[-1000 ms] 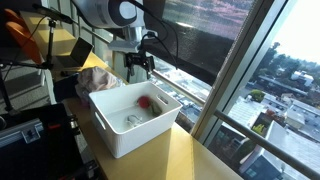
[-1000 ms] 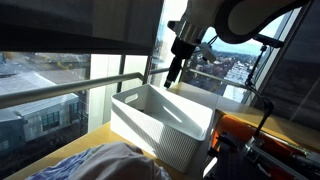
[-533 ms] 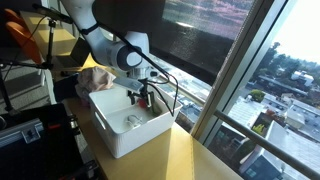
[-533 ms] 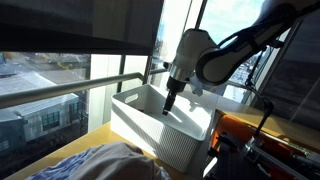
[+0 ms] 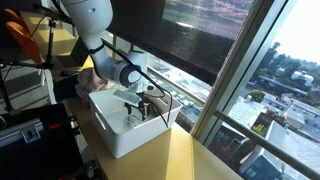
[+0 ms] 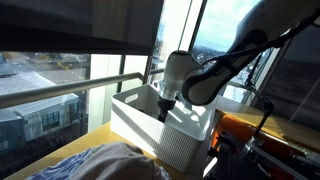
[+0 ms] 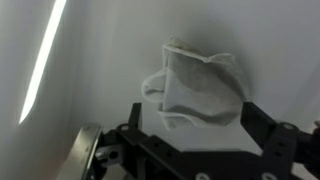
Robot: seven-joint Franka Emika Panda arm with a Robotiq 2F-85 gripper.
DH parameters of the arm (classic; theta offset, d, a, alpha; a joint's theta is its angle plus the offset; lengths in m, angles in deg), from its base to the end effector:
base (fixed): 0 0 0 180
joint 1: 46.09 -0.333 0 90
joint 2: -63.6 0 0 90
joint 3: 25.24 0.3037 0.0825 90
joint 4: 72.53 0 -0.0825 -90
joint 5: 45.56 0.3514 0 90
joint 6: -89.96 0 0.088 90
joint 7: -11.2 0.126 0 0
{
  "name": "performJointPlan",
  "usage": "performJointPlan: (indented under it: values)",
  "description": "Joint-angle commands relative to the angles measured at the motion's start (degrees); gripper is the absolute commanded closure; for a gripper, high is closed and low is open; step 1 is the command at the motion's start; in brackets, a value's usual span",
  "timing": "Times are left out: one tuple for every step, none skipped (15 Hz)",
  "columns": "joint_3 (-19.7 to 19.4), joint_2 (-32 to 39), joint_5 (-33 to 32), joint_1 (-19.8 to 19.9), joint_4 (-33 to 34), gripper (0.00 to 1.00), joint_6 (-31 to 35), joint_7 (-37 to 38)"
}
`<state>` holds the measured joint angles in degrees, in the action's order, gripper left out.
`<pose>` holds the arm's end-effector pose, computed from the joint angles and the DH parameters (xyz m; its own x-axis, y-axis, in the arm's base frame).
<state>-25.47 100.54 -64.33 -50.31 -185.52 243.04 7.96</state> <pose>0.5878 0.0479 0.1418 0.9139 0.4053 0.0212 0.3967 -0.9030 0.1650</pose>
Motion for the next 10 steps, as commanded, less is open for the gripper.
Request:
performJointPlan:
  values:
    - [-1.9, 4.9, -0.2, -1.2, 4.5, 0.0, 0.4, -1.0]
    - [-2.0, 5.8, -0.1, -1.2, 5.2, 0.0, 0.3, -1.1]
    - [-2.0, 6.5, 0.0, -1.2, 5.7, 0.0, 0.1, -1.3]
    - [-2.2, 7.1, 0.1, -1.3, 6.2, 0.25, -0.1, -1.3]
    - [-2.2, 7.0, 0.0, -1.6, 6.3, 0.26, -0.2, -1.3]
    - [-1.9, 6.5, 0.1, -1.7, 6.1, 0.34, -0.4, -1.4]
    - [-1.8, 5.9, 0.2, -1.9, 5.9, 0.42, -0.6, -1.3]
    - [-1.6, 5.0, 0.3, -2.2, 5.6, 0.51, -0.9, -1.2]
    - [-1.4, 4.1, 0.5, -2.2, 5.4, 0.57, -1.1, -1.3]
    - [-1.2, 3.2, 0.6, -2.4, 5.0, 0.64, -1.3, -1.3]
